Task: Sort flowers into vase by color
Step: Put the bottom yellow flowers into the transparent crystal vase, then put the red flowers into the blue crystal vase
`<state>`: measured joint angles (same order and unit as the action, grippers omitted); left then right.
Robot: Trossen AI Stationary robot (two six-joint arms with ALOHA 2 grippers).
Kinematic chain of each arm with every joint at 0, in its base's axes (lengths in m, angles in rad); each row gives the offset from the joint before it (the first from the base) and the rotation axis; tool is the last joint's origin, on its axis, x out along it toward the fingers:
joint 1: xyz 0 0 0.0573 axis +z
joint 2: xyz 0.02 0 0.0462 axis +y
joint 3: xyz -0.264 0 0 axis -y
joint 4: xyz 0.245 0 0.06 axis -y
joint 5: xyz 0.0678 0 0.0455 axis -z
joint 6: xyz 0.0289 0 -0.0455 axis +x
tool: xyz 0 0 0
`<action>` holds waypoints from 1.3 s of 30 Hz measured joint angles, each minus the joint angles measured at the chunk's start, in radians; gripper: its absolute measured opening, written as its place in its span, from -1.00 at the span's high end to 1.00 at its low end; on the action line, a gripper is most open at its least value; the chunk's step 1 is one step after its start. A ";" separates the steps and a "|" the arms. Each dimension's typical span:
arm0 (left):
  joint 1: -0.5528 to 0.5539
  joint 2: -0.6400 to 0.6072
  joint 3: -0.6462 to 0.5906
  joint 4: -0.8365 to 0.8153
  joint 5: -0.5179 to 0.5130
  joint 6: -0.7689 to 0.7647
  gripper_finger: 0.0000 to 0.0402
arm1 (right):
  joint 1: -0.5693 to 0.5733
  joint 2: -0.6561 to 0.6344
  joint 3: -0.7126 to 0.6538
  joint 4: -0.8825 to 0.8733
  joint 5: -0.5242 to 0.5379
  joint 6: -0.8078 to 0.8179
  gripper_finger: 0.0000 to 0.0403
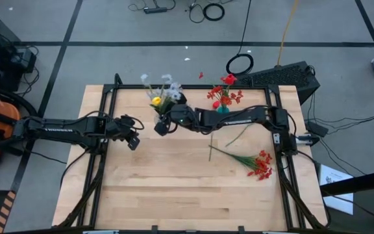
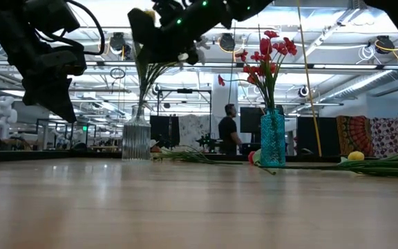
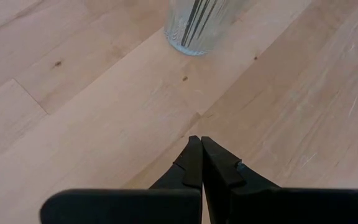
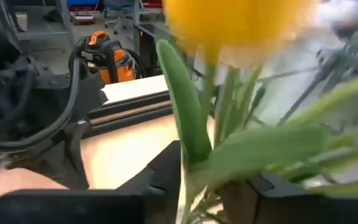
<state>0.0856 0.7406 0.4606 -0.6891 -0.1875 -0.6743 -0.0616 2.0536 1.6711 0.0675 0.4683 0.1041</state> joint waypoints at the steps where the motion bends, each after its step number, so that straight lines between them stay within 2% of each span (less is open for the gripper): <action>1: 0.000 0.000 0.000 0.000 0.000 0.000 0.99 | 0.002 -0.009 0.000 -0.030 -0.003 0.018 0.52; 4: 0.000 0.000 0.000 0.000 0.000 -0.001 0.99 | 0.008 -0.038 0.000 -0.138 -0.010 0.062 0.43; 10: 0.000 0.000 0.000 0.000 0.000 -0.021 0.99 | 0.034 -0.120 0.000 -0.314 -0.167 0.073 0.36; 16: 0.000 0.000 0.000 0.002 0.000 -0.054 0.99 | 0.081 -0.229 0.000 -0.505 -0.187 0.117 0.36; 26: 0.000 0.000 0.000 -0.003 0.000 -0.156 0.99 | 0.148 -0.416 -0.015 -1.117 -0.181 0.407 0.36; 29: 0.000 0.000 0.000 -0.004 0.000 -0.159 0.99 | 0.171 -0.469 -0.095 -1.176 -0.183 0.451 0.36; 34: 0.000 0.000 0.000 -0.001 0.000 -0.159 0.99 | 0.198 -0.593 -0.321 -1.116 -0.220 0.579 0.36; 36: 0.000 0.000 0.000 0.000 0.000 -0.159 0.99 | 0.209 -0.645 -0.419 -1.070 -0.237 0.676 0.36; 39: 0.000 0.000 0.000 0.000 -0.001 -0.160 0.99 | 0.233 -0.722 -0.547 -1.053 -0.239 0.935 0.36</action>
<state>0.0856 0.7406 0.4606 -0.6891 -0.1883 -0.8341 0.1713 1.3317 1.1238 -0.9852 0.2295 1.0394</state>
